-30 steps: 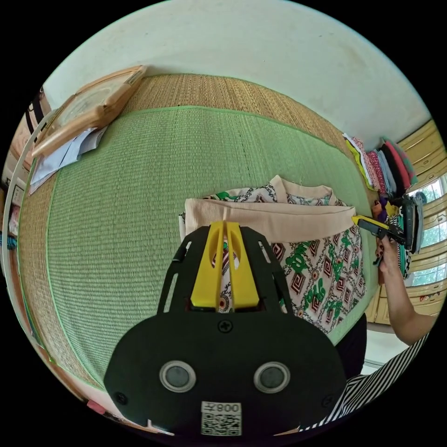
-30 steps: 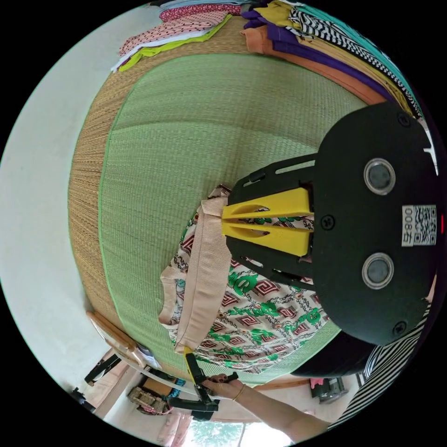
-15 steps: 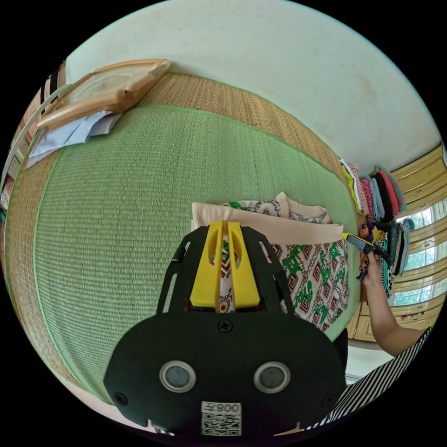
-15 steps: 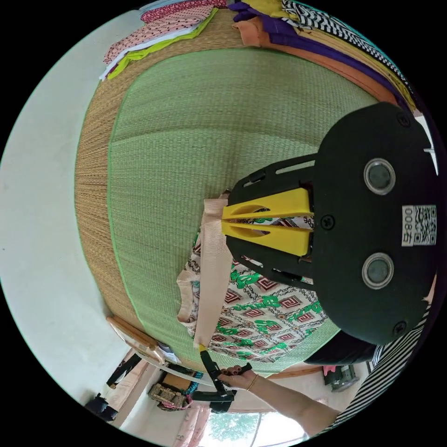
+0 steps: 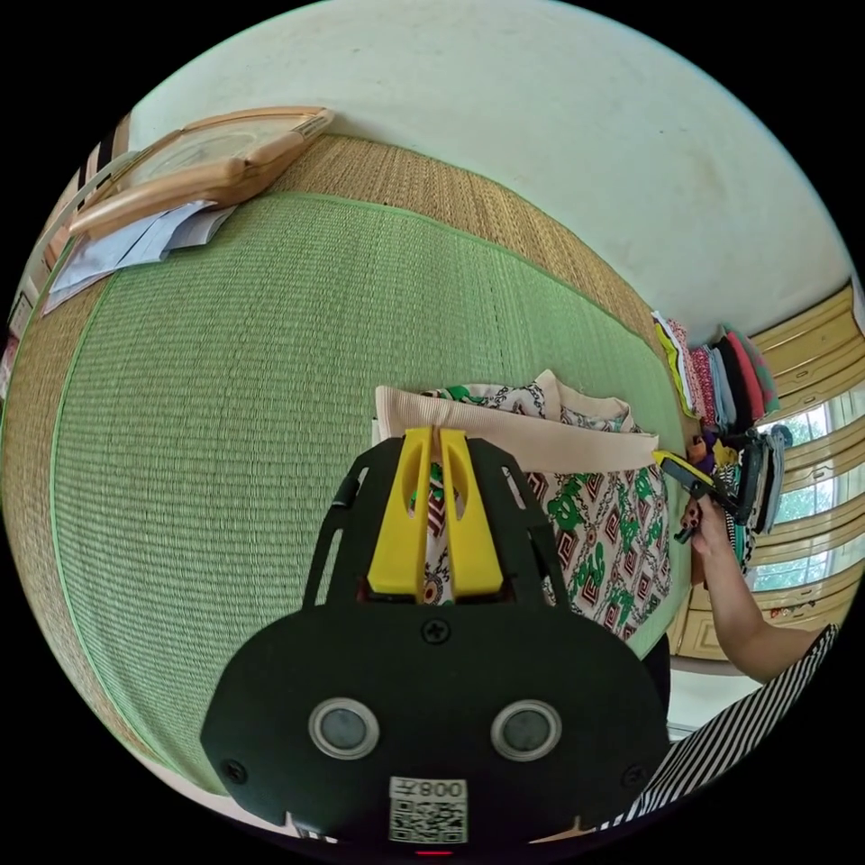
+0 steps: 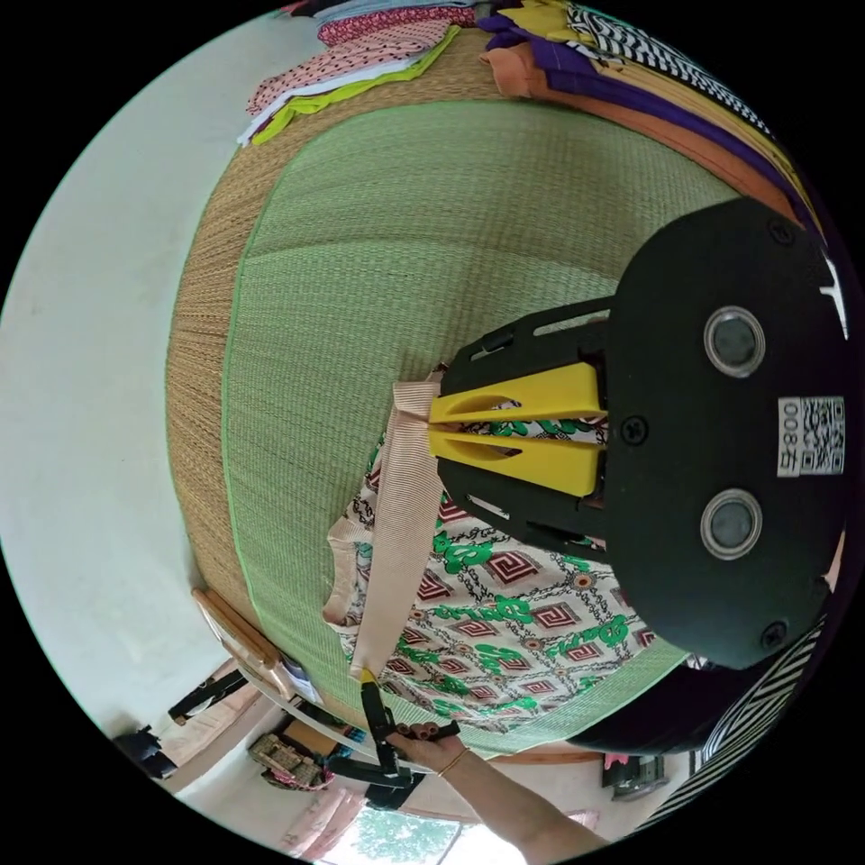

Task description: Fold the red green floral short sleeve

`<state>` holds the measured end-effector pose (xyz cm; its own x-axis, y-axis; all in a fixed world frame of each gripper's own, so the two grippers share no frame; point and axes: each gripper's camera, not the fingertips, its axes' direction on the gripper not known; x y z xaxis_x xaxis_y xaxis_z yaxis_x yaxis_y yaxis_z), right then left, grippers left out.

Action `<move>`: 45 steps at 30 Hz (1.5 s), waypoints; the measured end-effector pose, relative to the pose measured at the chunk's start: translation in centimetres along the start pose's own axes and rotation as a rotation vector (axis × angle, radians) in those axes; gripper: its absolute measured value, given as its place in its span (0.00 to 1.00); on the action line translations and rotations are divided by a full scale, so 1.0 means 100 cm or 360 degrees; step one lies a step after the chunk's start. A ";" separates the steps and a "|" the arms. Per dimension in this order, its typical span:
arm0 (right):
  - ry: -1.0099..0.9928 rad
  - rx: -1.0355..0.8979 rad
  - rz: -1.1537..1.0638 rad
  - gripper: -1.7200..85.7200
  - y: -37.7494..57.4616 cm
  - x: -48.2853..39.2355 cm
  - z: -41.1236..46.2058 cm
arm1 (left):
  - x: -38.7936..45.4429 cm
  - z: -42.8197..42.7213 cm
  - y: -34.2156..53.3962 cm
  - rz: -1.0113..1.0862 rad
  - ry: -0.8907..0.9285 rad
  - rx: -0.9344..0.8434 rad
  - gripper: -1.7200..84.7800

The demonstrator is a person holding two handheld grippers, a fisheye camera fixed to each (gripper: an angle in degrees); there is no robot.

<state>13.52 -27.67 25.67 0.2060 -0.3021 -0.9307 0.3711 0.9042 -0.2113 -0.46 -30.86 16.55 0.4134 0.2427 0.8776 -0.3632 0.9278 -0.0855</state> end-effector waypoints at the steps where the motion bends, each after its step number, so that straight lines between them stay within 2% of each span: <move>1: -0.0021 -0.0019 0.0029 0.03 -0.001 0.002 -0.001 | 0.000 0.000 0.001 -0.0014 0.0011 -0.0007 0.04; 3: -0.0075 -0.0081 0.0077 0.03 -0.004 0.009 -0.008 | 0.004 -0.003 0.004 0.0015 -0.0012 0.0035 0.04; 6: -0.0082 -0.0090 0.0115 0.03 -0.004 0.016 -0.009 | 0.006 0.009 0.006 0.0043 -0.0069 -0.0061 0.04; 13: -0.0353 0.0018 0.0257 0.04 0.011 0.050 -0.036 | 0.001 -0.008 0.034 -0.0010 0.0114 0.0094 0.09; 18: -0.0515 0.0017 0.0301 0.07 0.061 0.074 -0.073 | 0.003 -0.009 0.091 -0.0002 0.0191 0.0046 0.09; 22: -0.0524 -0.0068 0.0297 0.08 0.121 0.075 -0.091 | 0.003 0.005 0.154 -0.0063 0.0180 -0.0090 0.09; 27: -0.0388 -0.0231 0.0353 0.09 0.201 0.074 -0.096 | -0.002 0.018 0.208 -0.0233 0.0131 -0.0111 0.09; 34: -0.0477 -0.0286 0.0416 0.08 0.221 0.084 -0.085 | 0.011 0.055 0.232 -0.0287 0.0035 -0.0180 0.04; 45: -0.0597 -0.0269 0.0473 0.02 0.236 0.118 -0.102 | 0.049 0.104 0.254 -0.0269 -0.0112 -0.0201 0.03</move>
<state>15.50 -6.82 6.71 0.6031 -0.0838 -0.7933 0.1019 0.9944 -0.0276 -16.33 -9.04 23.53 0.3989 0.0644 0.9147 -0.1845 0.9828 0.0113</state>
